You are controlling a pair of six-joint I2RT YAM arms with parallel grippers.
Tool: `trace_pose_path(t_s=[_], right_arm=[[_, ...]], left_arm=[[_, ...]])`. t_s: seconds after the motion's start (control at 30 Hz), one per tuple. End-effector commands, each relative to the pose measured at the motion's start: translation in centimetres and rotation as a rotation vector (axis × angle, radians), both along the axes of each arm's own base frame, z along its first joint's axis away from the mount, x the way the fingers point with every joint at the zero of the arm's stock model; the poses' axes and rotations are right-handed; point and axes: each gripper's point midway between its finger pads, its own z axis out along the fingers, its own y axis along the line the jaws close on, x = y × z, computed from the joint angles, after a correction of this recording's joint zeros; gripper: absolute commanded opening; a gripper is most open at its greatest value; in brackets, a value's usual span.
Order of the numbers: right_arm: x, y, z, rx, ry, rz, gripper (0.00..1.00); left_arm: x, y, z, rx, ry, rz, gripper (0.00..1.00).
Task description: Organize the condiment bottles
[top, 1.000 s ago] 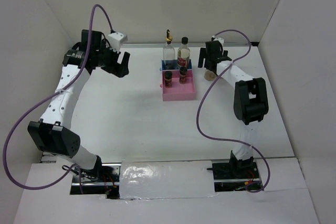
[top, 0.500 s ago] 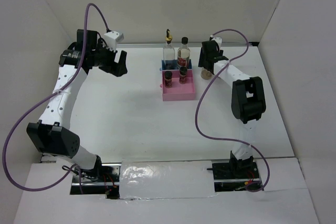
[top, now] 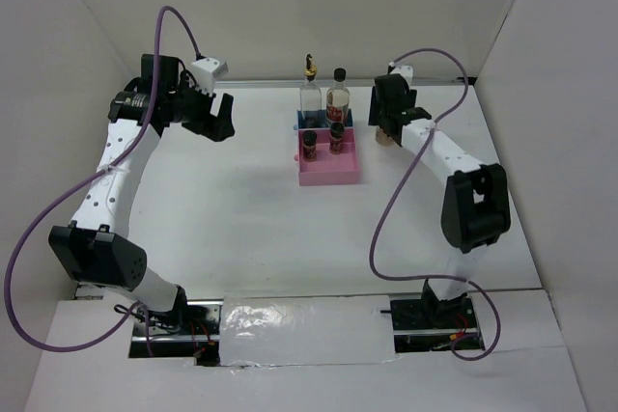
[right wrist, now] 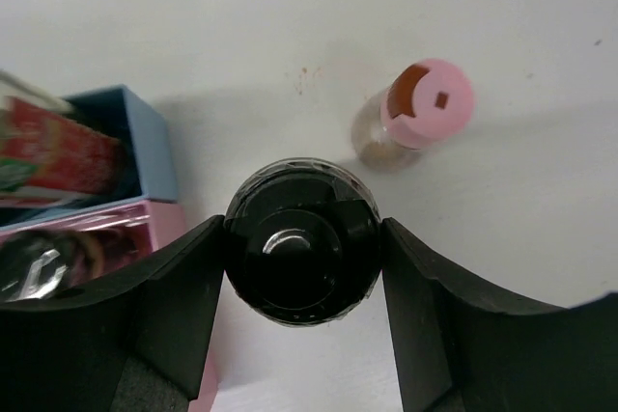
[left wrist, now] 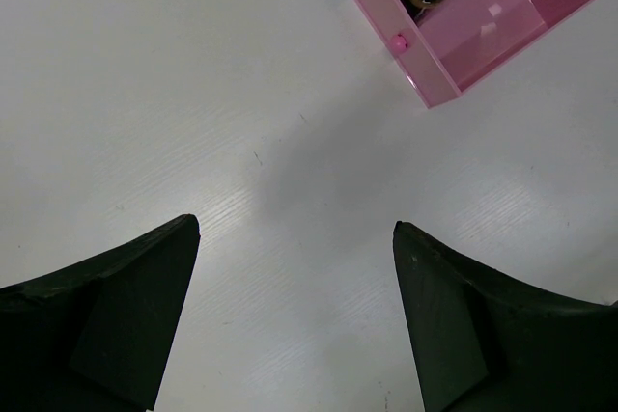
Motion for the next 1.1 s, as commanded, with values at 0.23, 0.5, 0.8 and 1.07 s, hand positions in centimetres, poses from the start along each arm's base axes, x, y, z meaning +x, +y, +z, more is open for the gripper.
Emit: trace_pose_path(t_s=[0.23, 0.5, 0.8, 1.07], right_arm=[[-7.2, 3.8, 12.3, -0.003, -0.241, 0.044, 0.00], [-8.4, 12.3, 12.3, 0.117, -0.228, 0.215, 0.00], [-8.7, 18.4, 8.5, 0.178, -0.152, 0.305, 0.00], [-8.4, 16.6, 6.3, 0.178, -0.151, 0.254, 0.00]], left_arm=[[-0.5, -0.3, 3.1, -0.038, -0.080, -0.020, 0.94], [-0.8, -0.2, 3.0, -0.040, -0.076, -0.015, 0.94], [-1.2, 0.8, 2.7, -0.036, -0.078, 0.006, 0.94], [-1.1, 1.0, 2.4, -0.053, -0.063, 0.010, 0.94]])
